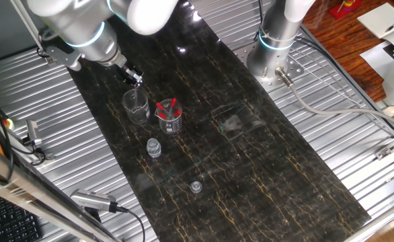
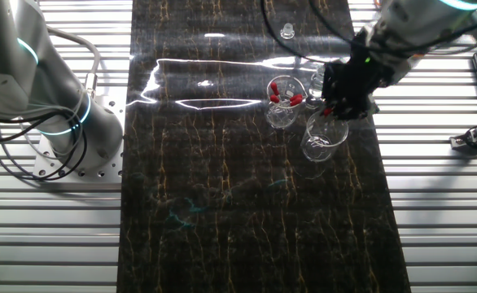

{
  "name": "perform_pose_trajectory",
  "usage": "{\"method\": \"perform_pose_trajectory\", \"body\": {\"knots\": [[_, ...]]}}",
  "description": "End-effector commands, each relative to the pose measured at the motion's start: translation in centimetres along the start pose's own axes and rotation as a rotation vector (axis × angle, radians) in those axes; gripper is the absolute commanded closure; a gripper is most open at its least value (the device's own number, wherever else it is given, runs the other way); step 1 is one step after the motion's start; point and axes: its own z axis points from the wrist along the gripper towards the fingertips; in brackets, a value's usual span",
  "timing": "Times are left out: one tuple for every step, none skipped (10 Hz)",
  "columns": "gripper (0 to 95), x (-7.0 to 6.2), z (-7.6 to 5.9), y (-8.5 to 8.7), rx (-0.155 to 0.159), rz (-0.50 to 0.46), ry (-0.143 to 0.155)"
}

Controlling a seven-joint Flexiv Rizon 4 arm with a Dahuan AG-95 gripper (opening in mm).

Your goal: Transfer liquid using a dropper

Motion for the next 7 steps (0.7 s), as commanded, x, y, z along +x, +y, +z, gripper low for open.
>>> {"method": "perform_pose_trajectory", "body": {"knots": [[95.0,-0.4,0.6,-0.1,0.0,-0.002,0.004],[95.0,-0.5,1.2,-0.2,0.001,-0.004,0.004],[95.0,-0.6,1.6,-0.2,0.001,-0.005,0.003],[95.0,-0.8,2.2,-0.3,0.003,-0.006,0.001],[95.0,-0.9,2.4,-0.3,0.002,-0.007,0.001],[95.0,-1.1,2.9,-0.3,0.004,-0.013,-0.001],[95.0,-1.2,3.2,-0.3,0.005,-0.017,-0.006]]}}
